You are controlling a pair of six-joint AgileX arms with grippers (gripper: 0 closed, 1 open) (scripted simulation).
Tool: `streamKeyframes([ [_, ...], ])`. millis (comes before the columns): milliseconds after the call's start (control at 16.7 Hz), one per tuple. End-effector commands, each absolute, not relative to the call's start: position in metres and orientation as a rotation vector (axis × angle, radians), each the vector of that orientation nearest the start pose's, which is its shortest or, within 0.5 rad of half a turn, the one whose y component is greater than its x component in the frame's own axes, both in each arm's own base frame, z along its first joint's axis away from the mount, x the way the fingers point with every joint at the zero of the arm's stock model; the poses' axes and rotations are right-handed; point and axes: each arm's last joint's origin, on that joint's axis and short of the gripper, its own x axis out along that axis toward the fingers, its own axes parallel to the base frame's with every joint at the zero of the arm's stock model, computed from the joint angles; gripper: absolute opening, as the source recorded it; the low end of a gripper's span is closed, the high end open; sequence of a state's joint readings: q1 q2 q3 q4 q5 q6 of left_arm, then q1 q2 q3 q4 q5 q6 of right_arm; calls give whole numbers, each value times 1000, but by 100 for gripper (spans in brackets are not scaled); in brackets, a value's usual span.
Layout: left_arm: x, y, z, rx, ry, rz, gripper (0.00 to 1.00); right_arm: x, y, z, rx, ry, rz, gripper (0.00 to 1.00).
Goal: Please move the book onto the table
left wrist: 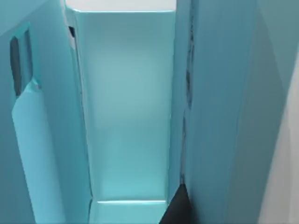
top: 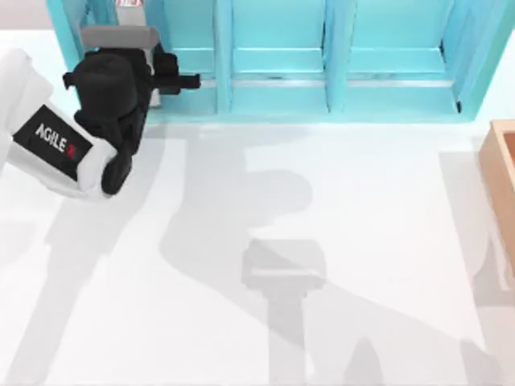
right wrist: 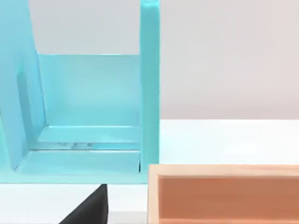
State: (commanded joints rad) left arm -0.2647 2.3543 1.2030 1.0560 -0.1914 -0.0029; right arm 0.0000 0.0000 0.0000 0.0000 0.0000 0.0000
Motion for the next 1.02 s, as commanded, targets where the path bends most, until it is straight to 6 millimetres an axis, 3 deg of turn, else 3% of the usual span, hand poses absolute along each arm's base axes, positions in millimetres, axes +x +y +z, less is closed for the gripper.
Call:
streamKeyframes([
  [660, 449, -115, 82, 8, 94, -53, 0, 106, -1, 160, 0, 0, 0, 100],
  [840, 438, -121, 108, 8, 96, -58, 0, 106, -1, 160, 0, 0, 0, 100],
  [1020, 413, -127, 156, 7, 97, -59, 0, 106, -1, 160, 0, 0, 0, 100],
])
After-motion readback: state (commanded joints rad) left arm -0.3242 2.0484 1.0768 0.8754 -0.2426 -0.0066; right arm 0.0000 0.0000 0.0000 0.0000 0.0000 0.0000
